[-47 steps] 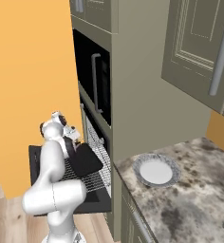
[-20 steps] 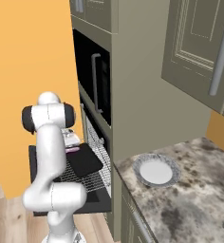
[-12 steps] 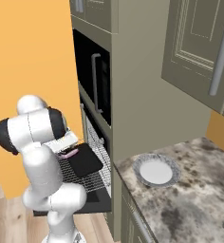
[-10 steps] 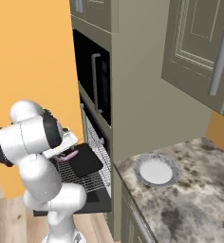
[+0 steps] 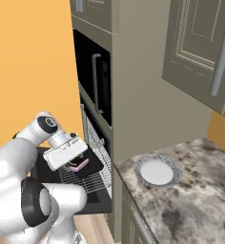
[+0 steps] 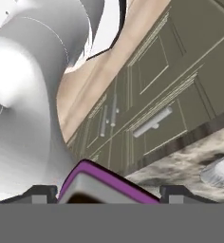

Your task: Take the baked cake out of the oven and place it on the plate for cooling. Then close the oven door.

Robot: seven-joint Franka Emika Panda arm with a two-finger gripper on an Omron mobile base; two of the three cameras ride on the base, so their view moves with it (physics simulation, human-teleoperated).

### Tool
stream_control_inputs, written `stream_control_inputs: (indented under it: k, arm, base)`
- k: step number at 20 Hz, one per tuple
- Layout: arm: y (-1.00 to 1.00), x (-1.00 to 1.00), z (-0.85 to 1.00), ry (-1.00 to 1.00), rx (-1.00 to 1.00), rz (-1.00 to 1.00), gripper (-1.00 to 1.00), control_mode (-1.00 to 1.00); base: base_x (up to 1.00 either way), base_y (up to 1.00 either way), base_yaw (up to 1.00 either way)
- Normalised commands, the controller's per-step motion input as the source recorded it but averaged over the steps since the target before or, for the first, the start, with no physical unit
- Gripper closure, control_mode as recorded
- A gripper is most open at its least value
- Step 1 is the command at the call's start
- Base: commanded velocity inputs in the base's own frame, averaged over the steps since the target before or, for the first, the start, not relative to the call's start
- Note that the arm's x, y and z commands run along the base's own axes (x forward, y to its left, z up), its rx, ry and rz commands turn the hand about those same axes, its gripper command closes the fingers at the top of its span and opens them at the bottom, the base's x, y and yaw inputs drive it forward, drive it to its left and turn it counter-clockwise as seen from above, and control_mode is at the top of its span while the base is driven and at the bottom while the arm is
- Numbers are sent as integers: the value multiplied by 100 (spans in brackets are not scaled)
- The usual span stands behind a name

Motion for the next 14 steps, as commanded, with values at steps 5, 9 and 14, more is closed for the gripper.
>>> stream_control_inputs:
  k: [5,9,14]
  arm:
    - [-100,-22,43,24,3,25,100,-100]
    - [-98,-37,31,30,14,25,100,-100]
    - [-87,-16,60,27,18,26,100,-100]
  base:
    - [0,0,0]
    - [0,0,0]
    - [0,0,0]
